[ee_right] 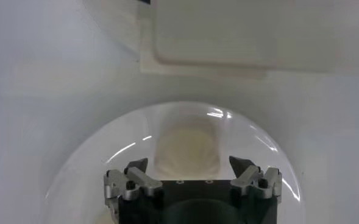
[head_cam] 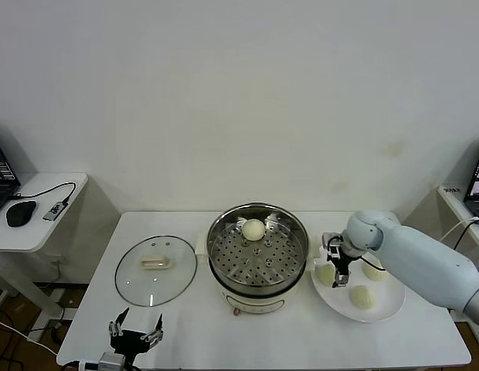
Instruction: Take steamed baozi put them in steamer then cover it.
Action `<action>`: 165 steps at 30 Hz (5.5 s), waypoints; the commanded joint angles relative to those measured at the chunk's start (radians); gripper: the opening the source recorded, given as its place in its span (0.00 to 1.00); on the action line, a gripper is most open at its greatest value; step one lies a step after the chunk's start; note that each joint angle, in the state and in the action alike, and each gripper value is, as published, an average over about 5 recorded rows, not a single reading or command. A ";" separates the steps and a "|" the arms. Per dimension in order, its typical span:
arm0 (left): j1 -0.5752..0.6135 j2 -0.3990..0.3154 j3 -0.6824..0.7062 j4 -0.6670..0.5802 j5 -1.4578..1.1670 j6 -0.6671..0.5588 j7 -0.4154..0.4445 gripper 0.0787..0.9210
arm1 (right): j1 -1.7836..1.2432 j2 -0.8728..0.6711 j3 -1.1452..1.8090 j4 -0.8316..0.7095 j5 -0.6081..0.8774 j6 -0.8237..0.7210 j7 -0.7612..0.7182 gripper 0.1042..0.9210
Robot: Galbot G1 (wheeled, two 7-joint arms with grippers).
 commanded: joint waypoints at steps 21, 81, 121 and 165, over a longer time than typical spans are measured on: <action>-0.019 -0.014 0.024 0.006 0.044 0.000 -0.015 0.88 | 0.088 -0.127 0.062 0.082 0.092 -0.030 -0.040 0.56; -0.066 -0.017 -0.010 -0.086 0.074 0.052 0.018 0.88 | 0.449 0.557 -0.308 -0.125 0.328 -0.212 -0.113 0.56; -0.029 -0.027 0.008 -0.149 0.053 0.058 0.038 0.88 | 0.375 -0.312 -0.004 0.267 0.152 0.073 -0.280 0.88; -0.036 -0.045 0.015 -0.084 0.064 0.070 0.031 0.88 | -0.092 -0.220 0.158 0.166 -0.085 0.136 -0.215 0.88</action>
